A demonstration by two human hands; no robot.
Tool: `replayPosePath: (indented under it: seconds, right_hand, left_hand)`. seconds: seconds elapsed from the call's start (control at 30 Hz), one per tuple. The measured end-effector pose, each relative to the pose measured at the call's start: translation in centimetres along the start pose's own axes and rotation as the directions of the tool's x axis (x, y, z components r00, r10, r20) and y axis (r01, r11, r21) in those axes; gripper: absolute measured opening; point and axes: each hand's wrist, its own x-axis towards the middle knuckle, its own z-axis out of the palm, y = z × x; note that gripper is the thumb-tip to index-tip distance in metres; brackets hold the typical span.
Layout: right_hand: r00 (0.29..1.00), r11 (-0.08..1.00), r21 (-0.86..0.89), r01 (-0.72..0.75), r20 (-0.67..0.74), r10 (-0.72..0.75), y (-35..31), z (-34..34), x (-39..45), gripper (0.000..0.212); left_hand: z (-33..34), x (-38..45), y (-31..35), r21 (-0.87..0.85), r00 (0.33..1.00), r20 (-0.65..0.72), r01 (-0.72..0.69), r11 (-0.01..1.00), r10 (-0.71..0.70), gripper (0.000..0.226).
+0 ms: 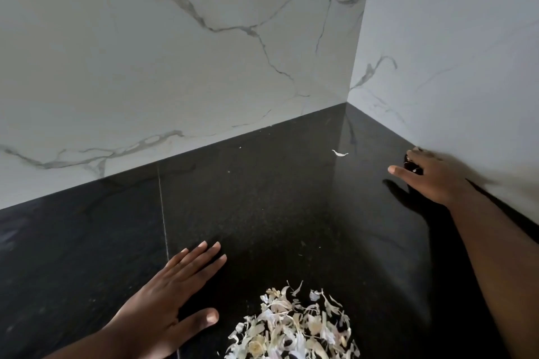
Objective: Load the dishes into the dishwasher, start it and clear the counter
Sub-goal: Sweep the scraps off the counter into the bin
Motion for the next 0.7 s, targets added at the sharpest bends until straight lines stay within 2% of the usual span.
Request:
replayPosePath:
  seconds: [0.1,0.17,0.23,0.3,0.37,0.4,0.43,0.47,0.5,0.57,0.63,0.7]
  right_hand:
    - [0.998,0.99,0.14,0.036,0.053,-0.044,-2.3,1.1,-2.1,0.082]
    - [0.961,0.973,0.13,0.19,0.179,-0.211,-4.8,1.7,-5.2,0.098]
    - [0.845,0.895,0.116,0.43,0.296,-0.445,-7.3,2.9,-9.4,0.105]
    - [0.693,0.783,0.183,0.595,0.378,-0.614,-9.9,4.5,-14.1,0.099]
    - [0.58,0.75,0.321,0.579,0.484,-0.655,-12.6,5.4,-17.7,0.092]
    - [0.55,0.758,0.426,0.495,0.522,-0.652,-13.8,5.5,-18.5,0.09]
    - [0.55,0.752,0.526,0.398,0.519,-0.654,-14.8,5.3,-18.5,0.089]
    - [0.595,0.731,0.595,0.334,0.468,-0.653,-15.6,5.0,-17.6,0.091]
    - [0.669,0.71,0.633,0.307,0.387,-0.634,-16.1,4.6,-16.2,0.096]
    - [0.826,0.707,0.666,0.237,0.244,-0.507,-16.7,3.6,-11.7,0.097]
    - [0.918,0.778,0.597,0.194,0.169,-0.359,-16.5,2.8,-6.4,0.094]
    - [0.964,0.904,0.407,0.129,0.161,-0.21,-15.3,2.6,-2.0,0.103]
  left_hand:
    - [0.0,-0.1,0.2,-0.004,1.0,-0.007,0.007,1.0,-0.007,0.07]
    - [0.0,-0.1,0.3,-0.001,1.0,-0.001,0.011,1.0,-0.011,0.07]
    - [-0.1,-0.2,0.3,0.003,1.0,-0.002,0.015,1.0,-0.015,0.07]
    - [-0.1,-0.2,0.5,0.005,1.0,-0.002,0.017,1.0,-0.017,0.07]
    - [-0.2,-0.2,0.5,0.008,1.0,-0.003,0.017,1.0,-0.017,0.07]
    - [-0.2,-0.2,0.5,0.005,1.0,-0.002,0.018,1.0,-0.018,0.07]
    - [-0.2,-0.2,0.4,0.002,1.0,0.002,0.019,1.0,-0.019,0.071]
    - [-0.2,-0.2,0.4,0.001,1.0,0.006,0.019,1.0,-0.019,0.071]
    - [-0.1,-0.2,0.4,0.002,1.0,0.007,0.019,1.0,-0.019,0.071]
    - [-0.2,-0.2,0.5,0.0,1.0,0.006,0.028,1.0,-0.028,0.07]
    - [-0.2,-0.3,0.6,0.004,0.999,0.016,0.043,0.999,-0.043,0.069]
    - [-0.2,-0.4,0.7,0.013,0.999,0.02,0.048,0.999,-0.048,0.07]
